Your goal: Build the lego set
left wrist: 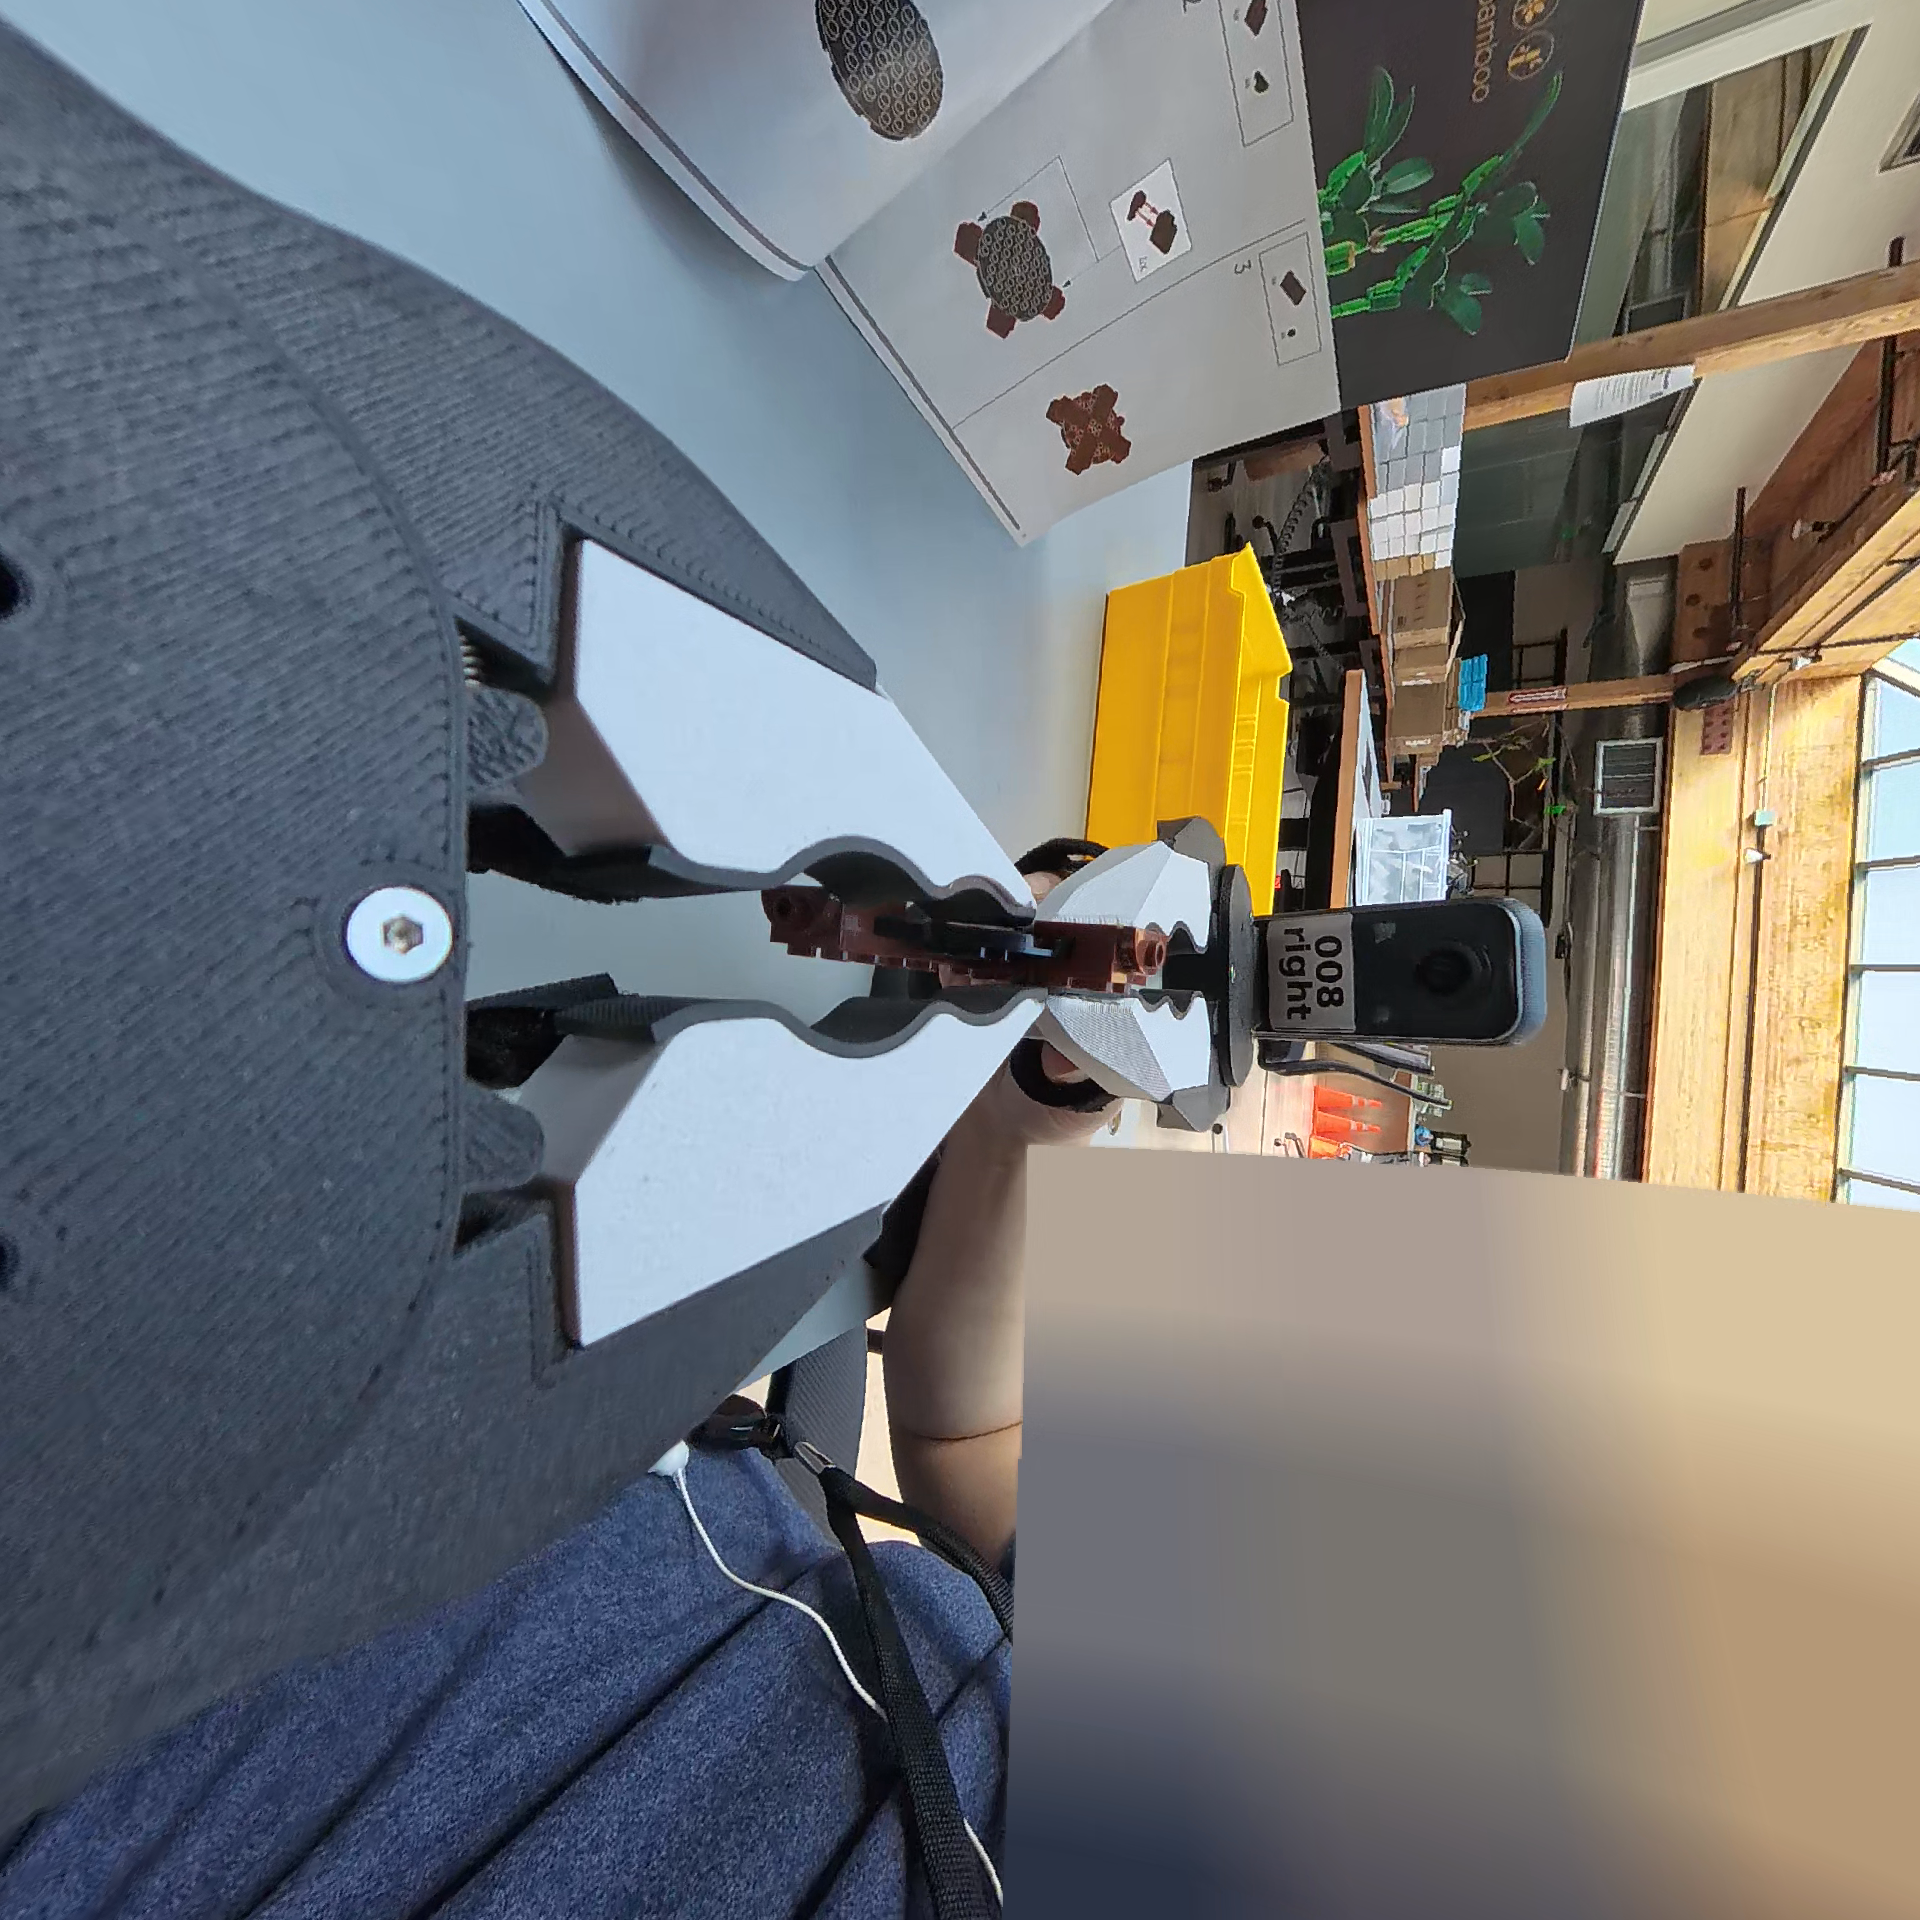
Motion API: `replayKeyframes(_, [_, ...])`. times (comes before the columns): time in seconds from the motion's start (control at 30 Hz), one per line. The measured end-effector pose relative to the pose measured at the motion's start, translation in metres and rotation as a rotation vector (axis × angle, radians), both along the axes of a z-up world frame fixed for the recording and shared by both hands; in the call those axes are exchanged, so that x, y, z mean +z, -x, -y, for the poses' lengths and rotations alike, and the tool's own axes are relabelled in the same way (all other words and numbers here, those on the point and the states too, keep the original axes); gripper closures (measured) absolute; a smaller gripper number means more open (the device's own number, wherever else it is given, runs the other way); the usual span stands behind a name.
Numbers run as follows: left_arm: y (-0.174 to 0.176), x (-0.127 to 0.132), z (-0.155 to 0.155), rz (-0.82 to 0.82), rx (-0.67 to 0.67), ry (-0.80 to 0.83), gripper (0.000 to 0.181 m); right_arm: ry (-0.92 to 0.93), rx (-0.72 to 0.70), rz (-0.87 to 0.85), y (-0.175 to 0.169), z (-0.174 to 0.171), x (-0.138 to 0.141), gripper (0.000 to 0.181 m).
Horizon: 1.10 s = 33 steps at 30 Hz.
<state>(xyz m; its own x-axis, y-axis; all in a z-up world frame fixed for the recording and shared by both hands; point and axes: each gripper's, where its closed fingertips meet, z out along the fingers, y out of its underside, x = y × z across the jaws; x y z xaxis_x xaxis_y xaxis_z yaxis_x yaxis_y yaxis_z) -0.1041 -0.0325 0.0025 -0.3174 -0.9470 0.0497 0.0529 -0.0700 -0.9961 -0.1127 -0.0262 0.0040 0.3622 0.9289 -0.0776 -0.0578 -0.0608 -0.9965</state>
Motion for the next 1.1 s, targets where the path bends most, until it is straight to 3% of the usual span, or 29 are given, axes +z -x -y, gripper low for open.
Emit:
replayKeyframes(0.1, [0.0,0.0,0.0,-0.004,-0.004,0.002,0.175,0.013,0.009,-0.024,-0.001,0.0,0.002,0.174])
replayKeyframes(0.2, [0.0,0.0,-0.004,-0.016,-0.005,0.048,0.175,-0.007,-0.036,-0.027,-0.005,-0.005,0.004,0.16])
replayKeyframes(0.47, [0.003,0.003,-0.013,-0.014,-0.014,0.163,0.176,0.065,-0.008,-0.016,-0.001,-0.007,-0.005,0.156])
replayKeyframes(0.93, [0.001,0.001,-0.002,-0.01,-0.059,0.132,0.176,0.031,0.003,0.008,0.001,-0.002,-0.005,0.174])
replayKeyframes(1.07, [0.001,-0.001,0.0,-0.005,-0.036,0.038,0.163,-0.075,-0.028,0.07,0.001,0.002,-0.002,0.175])
replayKeyframes(1.1, [0.001,-0.004,0.001,-0.016,-0.023,-0.004,0.153,-0.106,-0.039,0.088,0.0,0.004,-0.001,0.175])
